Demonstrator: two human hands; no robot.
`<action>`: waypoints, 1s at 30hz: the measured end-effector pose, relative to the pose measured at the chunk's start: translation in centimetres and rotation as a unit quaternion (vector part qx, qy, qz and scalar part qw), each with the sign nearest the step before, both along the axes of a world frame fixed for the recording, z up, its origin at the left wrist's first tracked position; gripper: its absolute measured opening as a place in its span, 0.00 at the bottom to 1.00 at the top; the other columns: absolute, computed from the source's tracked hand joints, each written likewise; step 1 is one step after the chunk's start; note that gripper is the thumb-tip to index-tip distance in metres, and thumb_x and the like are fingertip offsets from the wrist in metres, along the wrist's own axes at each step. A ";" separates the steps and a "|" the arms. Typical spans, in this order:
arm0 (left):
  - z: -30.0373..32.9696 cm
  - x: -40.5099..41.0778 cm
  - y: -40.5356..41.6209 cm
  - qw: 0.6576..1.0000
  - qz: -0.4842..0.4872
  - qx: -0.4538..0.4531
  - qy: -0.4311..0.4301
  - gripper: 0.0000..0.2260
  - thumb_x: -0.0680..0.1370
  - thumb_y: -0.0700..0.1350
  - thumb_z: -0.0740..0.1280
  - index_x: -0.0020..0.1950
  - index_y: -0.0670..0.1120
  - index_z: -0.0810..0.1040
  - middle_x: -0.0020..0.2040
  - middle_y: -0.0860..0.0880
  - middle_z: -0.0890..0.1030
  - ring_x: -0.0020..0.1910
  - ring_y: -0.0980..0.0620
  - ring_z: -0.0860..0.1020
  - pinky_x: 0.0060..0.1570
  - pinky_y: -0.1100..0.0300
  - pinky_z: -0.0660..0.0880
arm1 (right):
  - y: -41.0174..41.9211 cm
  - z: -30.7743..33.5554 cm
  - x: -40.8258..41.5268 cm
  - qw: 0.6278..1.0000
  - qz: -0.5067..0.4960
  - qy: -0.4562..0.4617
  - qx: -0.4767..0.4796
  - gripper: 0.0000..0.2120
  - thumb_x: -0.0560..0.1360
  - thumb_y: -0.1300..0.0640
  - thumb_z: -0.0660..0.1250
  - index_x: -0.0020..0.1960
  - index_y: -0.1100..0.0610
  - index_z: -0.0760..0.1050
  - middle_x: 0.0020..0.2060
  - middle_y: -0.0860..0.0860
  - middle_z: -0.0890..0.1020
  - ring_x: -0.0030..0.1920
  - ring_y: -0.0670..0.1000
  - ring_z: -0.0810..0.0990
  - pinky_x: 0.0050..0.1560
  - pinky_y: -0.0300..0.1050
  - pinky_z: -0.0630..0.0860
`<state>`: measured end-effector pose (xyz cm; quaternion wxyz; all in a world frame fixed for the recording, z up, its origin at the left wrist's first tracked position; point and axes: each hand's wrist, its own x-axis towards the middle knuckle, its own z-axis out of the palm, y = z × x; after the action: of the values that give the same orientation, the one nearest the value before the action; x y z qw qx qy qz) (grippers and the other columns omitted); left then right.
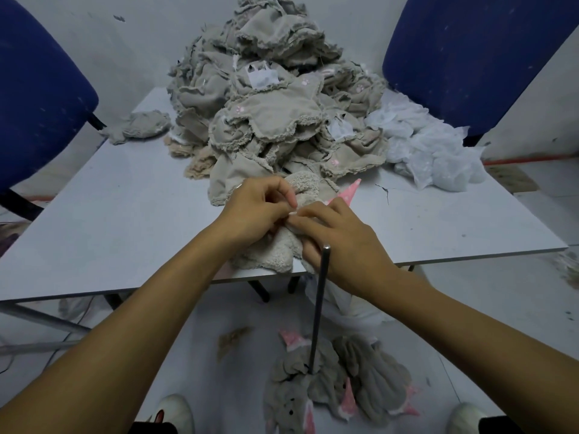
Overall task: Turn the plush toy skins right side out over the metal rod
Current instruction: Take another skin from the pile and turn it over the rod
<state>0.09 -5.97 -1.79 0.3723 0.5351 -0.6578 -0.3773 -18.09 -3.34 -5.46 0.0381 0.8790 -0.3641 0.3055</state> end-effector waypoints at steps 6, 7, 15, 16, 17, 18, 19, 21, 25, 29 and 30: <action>0.3 -0.2 -0.2 1.000 -0.005 0.006 0.008 0.11 0.75 0.30 0.65 0.41 0.46 0.78 0.37 0.43 0.78 0.32 0.51 0.74 0.33 0.59 0.73 | -0.3 0.3 0.1 0.995 0.015 -0.057 0.077 0.14 0.70 0.69 0.67 0.55 0.61 0.80 0.56 0.59 0.77 0.53 0.60 0.74 0.47 0.53 0.76; 0.3 -0.2 -0.3 1.000 0.003 0.009 0.011 0.11 0.76 0.31 0.65 0.42 0.47 0.79 0.37 0.43 0.78 0.30 0.53 0.74 0.32 0.61 0.73 | -0.3 0.4 0.2 0.992 0.006 -0.083 0.095 0.15 0.70 0.69 0.67 0.56 0.62 0.79 0.55 0.59 0.76 0.54 0.57 0.74 0.51 0.50 0.74; -0.5 -2.5 -0.1 0.998 0.031 0.046 0.018 0.07 0.75 0.35 0.69 0.43 0.48 0.79 0.35 0.43 0.77 0.34 0.48 0.73 0.38 0.51 0.72 | -1.0 2.6 -0.4 0.965 -0.150 -0.147 0.155 0.11 0.75 0.58 0.68 0.57 0.52 0.78 0.49 0.46 0.79 0.52 0.53 0.76 0.52 0.53 0.73; -0.5 -2.8 0.0 0.999 0.027 0.036 -0.005 0.07 0.75 0.36 0.69 0.43 0.49 0.79 0.36 0.43 0.79 0.34 0.47 0.75 0.38 0.50 0.74 | -1.1 3.0 -0.5 0.967 -0.162 -0.146 0.133 0.11 0.75 0.58 0.67 0.58 0.52 0.78 0.51 0.49 0.79 0.53 0.54 0.75 0.53 0.53 0.73; -0.5 -3.1 0.1 0.998 0.023 0.021 -0.049 0.07 0.74 0.38 0.69 0.43 0.50 0.79 0.38 0.45 0.82 0.35 0.46 0.78 0.40 0.51 0.77 | -1.1 3.4 -0.5 0.969 -0.165 -0.152 0.103 0.12 0.76 0.58 0.65 0.58 0.53 0.79 0.52 0.51 0.79 0.53 0.56 0.75 0.53 0.53 0.73; -0.3 -3.3 0.2 0.995 0.022 0.004 -0.100 0.06 0.74 0.40 0.69 0.43 0.51 0.80 0.39 0.47 0.83 0.37 0.48 0.80 0.42 0.52 0.78 | -1.1 3.8 -0.6 0.972 -0.162 -0.157 0.066 0.12 0.76 0.58 0.63 0.58 0.54 0.80 0.51 0.54 0.78 0.52 0.57 0.75 0.50 0.53 0.72; -0.1 -3.5 0.3 0.989 0.024 -0.009 -0.144 0.05 0.73 0.42 0.70 0.43 0.52 0.80 0.40 0.49 0.83 0.39 0.50 0.81 0.42 0.55 0.79 | -1.0 4.1 -0.6 0.974 -0.155 -0.163 0.029 0.14 0.75 0.57 0.61 0.57 0.56 0.81 0.49 0.55 0.77 0.50 0.57 0.75 0.48 0.52 0.72; 0.3 -3.9 0.2 0.983 0.038 -0.011 -0.179 0.04 0.73 0.44 0.71 0.43 0.53 0.81 0.40 0.51 0.83 0.41 0.53 0.81 0.42 0.58 0.78 | -0.9 4.3 -0.3 0.974 -0.115 -0.196 0.008 0.16 0.75 0.56 0.60 0.57 0.57 0.82 0.48 0.56 0.76 0.47 0.52 0.75 0.46 0.43 0.72; 0.4 -4.2 0.1 0.990 0.079 0.023 -0.114 0.03 0.74 0.41 0.70 0.41 0.48 0.82 0.37 0.48 0.83 0.36 0.52 0.81 0.36 0.58 0.76 | -0.9 2.9 0.1 0.959 -0.087 -0.252 0.096 0.20 0.73 0.67 0.65 0.63 0.57 0.76 0.55 0.55 0.78 0.50 0.39 0.69 0.51 0.24 0.64; 0.3 -4.7 -0.3 0.982 0.081 0.129 0.112 0.06 0.75 0.31 0.65 0.46 0.40 0.78 0.26 0.49 0.75 0.24 0.54 0.74 0.30 0.59 0.77 | -0.7 0.6 -0.2 0.958 -0.115 -0.249 0.087 0.14 0.75 0.64 0.71 0.60 0.61 0.75 0.55 0.55 0.78 0.52 0.37 0.67 0.53 0.22 0.62; 0.3 -4.6 -0.5 0.978 0.077 0.142 0.133 0.07 0.75 0.30 0.64 0.48 0.40 0.77 0.25 0.50 0.75 0.23 0.55 0.74 0.29 0.60 0.77 | -0.7 0.3 -0.3 0.959 -0.116 -0.244 0.083 0.13 0.75 0.63 0.71 0.58 0.61 0.76 0.53 0.55 0.78 0.51 0.39 0.69 0.52 0.23 0.63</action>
<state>-4.49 -6.46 -1.45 0.4047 0.5765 -0.4993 -0.5045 -18.34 -4.00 -5.12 -0.0893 0.7297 -0.4858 0.4729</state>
